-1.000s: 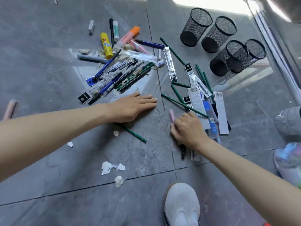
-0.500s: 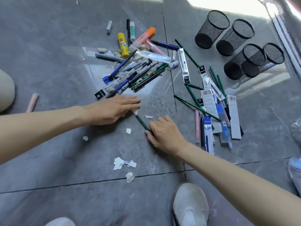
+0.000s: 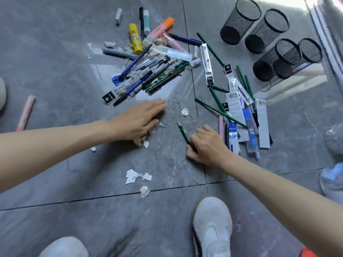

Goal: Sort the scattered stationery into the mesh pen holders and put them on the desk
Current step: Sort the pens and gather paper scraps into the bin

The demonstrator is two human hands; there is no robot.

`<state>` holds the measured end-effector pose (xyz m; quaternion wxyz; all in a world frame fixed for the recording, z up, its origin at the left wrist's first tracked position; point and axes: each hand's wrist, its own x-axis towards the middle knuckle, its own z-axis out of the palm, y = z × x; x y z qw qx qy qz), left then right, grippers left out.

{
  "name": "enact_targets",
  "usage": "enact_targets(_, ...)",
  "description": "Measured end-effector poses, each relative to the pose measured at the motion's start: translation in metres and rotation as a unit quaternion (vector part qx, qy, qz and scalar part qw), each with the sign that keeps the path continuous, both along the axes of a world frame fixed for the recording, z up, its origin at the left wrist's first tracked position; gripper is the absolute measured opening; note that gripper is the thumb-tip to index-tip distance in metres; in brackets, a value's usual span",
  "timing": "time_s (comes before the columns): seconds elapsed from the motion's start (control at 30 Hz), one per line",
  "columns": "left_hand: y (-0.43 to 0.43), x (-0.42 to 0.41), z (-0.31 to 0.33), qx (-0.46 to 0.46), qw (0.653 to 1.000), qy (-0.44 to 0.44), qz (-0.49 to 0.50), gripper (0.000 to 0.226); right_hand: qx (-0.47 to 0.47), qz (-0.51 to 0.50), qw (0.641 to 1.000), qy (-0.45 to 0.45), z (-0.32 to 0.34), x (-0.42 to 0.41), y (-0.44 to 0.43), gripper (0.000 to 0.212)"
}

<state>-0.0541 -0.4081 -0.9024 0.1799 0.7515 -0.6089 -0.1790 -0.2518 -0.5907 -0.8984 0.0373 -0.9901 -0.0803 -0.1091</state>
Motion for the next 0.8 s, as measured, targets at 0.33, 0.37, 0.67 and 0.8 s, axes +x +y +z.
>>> enact_targets(0.33,-0.065,-0.026,0.003,0.067,0.986,-0.030,-0.151,0.054,0.012,-0.171,0.983,-0.065,0.007,-0.010,-0.016,0.021)
enact_targets(0.37,-0.062,-0.029,0.004,0.072,0.981,-0.028,-0.177,0.053,0.005,-0.191,0.981,-0.037,0.008,-0.011,-0.018,0.022)
enact_targets(0.67,0.016,-0.006,0.011,0.017,0.993,0.021,-0.115,0.064,0.027,-0.291,0.956,0.025,0.012,0.014,-0.007,0.030)
enact_targets(0.8,0.022,0.026,0.007,-0.049,0.984,-0.040,0.169,0.057,0.067,-0.254,0.965,0.011,0.016,0.052,0.012,0.014)
